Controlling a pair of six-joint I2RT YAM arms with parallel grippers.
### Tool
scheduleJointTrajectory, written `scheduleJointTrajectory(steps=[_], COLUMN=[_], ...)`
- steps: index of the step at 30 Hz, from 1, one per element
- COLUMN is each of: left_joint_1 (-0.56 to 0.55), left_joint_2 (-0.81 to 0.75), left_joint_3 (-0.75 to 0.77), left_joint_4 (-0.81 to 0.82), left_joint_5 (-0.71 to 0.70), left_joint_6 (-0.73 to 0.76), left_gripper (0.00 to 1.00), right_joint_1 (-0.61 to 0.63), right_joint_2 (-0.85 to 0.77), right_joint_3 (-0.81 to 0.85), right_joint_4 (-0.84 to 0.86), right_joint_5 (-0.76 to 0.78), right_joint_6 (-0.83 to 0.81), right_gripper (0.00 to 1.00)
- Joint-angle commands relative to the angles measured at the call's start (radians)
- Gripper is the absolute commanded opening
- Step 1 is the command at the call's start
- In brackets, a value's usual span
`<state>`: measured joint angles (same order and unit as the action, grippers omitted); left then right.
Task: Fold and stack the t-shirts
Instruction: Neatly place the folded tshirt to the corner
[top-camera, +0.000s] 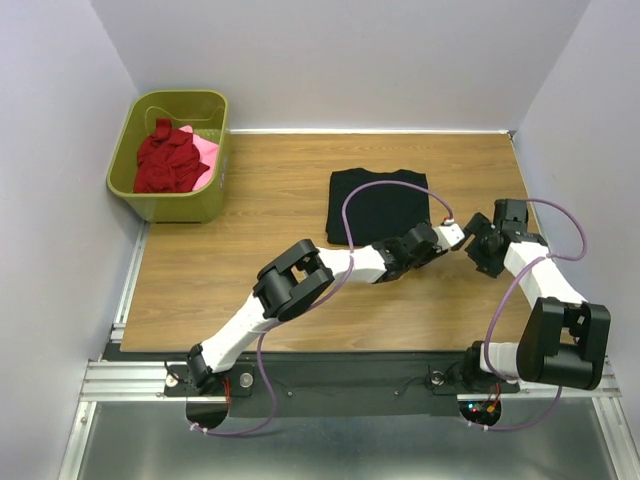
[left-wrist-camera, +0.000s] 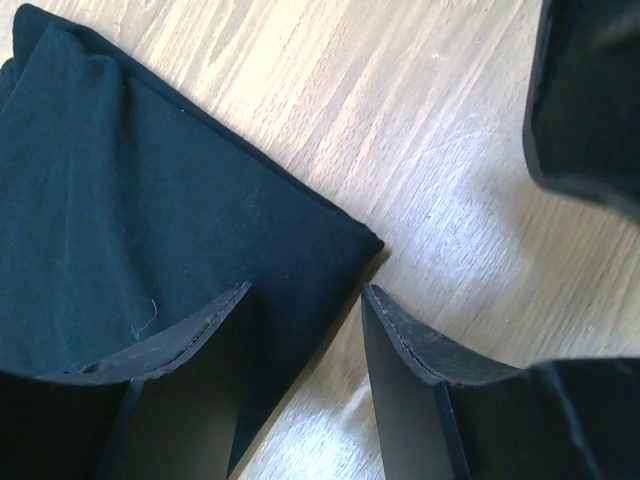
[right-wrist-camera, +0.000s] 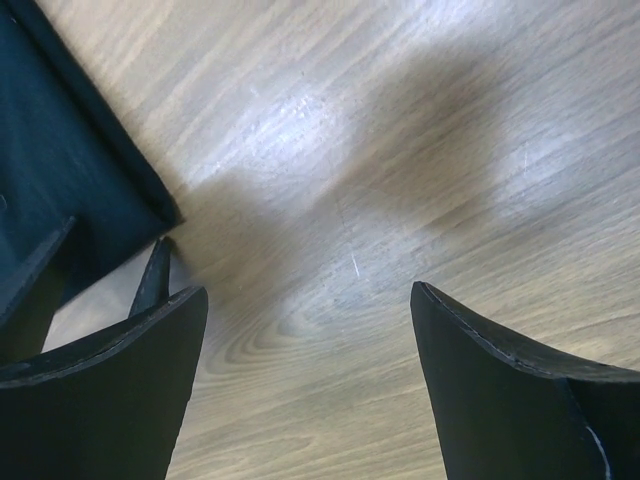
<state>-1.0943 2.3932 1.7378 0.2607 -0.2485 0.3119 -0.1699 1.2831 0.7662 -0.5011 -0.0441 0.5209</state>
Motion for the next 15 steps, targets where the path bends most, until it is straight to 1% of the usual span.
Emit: scheduleJointTrajectory(steps=[1, 2, 3, 5, 6, 8, 9, 11, 12, 14, 15], left_joint_1=[0.049, 0.060, 0.068, 0.086, 0.089, 0.097, 0.099, 0.100, 0.103, 0.103, 0.105], left_joint_2=[-0.020, -0.026, -0.035, -0.045, -0.055, -0.063, -0.075, -0.098, -0.130, -0.166, -0.183], left_joint_3=[-0.092, -0.099, -0.109, -0.113, -0.116, -0.122, -0.135, -0.156, -0.187, -0.221, -0.236], left_joint_4=[-0.115, -0.115, -0.115, -0.115, -0.115, -0.115, -0.115, -0.117, -0.115, -0.103, -0.097], left_joint_5=[0.008, 0.009, 0.014, 0.023, 0.025, 0.031, 0.034, 0.041, 0.043, 0.052, 0.063], left_joint_6=[-0.011, -0.028, -0.034, -0.042, -0.045, -0.043, -0.039, -0.039, -0.045, -0.054, -0.059], left_gripper=[0.57, 0.54, 0.48, 0.40, 0.27, 0.18, 0.10, 0.02, 0.00, 0.00, 0.00], right_joint_1=[0.000, 0.000, 0.000, 0.000, 0.000, 0.000, 0.000, 0.000, 0.000, 0.000, 0.000], right_joint_2=[-0.004, -0.004, -0.001, 0.001, 0.007, 0.018, 0.022, 0.033, 0.041, 0.062, 0.100], right_joint_3=[0.065, 0.067, 0.068, 0.071, 0.074, 0.085, 0.088, 0.099, 0.102, 0.108, 0.123], right_joint_4=[0.016, 0.016, 0.016, 0.016, 0.018, 0.019, 0.021, 0.042, 0.071, 0.102, 0.116], right_joint_5=[-0.007, -0.007, -0.008, -0.011, -0.016, -0.029, -0.036, -0.075, -0.123, -0.170, -0.198], right_joint_6=[0.010, 0.011, 0.010, 0.008, 0.005, 0.004, 0.004, 0.013, 0.025, 0.053, 0.065], right_gripper=[0.88, 0.88, 0.88, 0.88, 0.88, 0.88, 0.88, 0.88, 0.88, 0.91, 0.92])
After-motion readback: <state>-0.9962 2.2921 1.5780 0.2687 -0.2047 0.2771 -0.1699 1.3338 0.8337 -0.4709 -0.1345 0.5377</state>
